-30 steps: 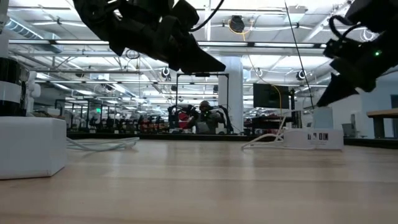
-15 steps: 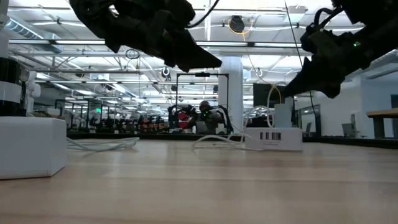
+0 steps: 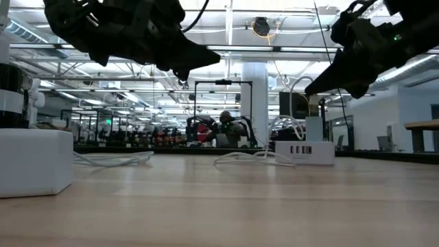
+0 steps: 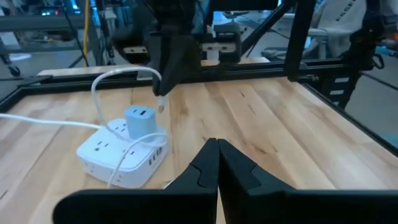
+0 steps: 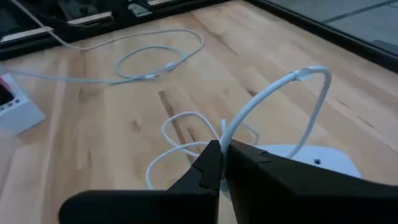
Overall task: Insert USB
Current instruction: Insert the white charger cable into the blue adapter
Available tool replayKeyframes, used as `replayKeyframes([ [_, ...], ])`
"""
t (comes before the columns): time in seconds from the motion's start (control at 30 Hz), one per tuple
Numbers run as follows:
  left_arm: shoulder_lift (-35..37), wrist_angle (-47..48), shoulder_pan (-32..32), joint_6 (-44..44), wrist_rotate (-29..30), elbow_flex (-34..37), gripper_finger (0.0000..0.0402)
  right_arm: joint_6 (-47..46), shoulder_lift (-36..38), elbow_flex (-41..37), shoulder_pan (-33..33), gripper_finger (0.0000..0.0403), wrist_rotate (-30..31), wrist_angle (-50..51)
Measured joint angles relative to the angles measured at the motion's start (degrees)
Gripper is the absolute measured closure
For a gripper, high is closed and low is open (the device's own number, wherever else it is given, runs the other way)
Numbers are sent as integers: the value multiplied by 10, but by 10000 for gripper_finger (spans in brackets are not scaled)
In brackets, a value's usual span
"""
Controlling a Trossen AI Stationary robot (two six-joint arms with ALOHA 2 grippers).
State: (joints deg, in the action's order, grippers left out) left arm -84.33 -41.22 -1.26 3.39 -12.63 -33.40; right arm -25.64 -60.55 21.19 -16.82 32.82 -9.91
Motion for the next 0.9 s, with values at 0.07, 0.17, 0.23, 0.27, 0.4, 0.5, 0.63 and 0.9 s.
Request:
replayKeyframes([
  [0.07, 0, -1, 0, -1, 5, 3, 397, 2, 1, 0, 7, 403, 0, 2],
  [0.17, 0, -5, 0, -1, 8, 3, 398, -2, 2, 0, 24, 403, 0, 12],
  [0.23, 0, -5, 0, -1, 8, 3, 398, -5, 2, 0, 36, 403, -2, 17],
  [0.27, 0, -4, 0, -1, 8, 3, 398, -5, 2, 0, 41, 403, -5, 17],
  [0.4, 0, -4, 0, -1, 9, 3, 398, -2, 3, 0, 56, 403, -17, 19],
  [0.5, 0, -4, 0, -1, 9, 3, 398, -2, 3, 1, 59, 403, -17, 25],
  [0.63, 0, -3, 0, -1, 9, 3, 398, -6, 5, 1, 59, 403, -17, 28],
  [0.9, 0, -3, 0, -1, 10, 3, 398, -25, 24, 1, 59, 403, -16, 54],
])
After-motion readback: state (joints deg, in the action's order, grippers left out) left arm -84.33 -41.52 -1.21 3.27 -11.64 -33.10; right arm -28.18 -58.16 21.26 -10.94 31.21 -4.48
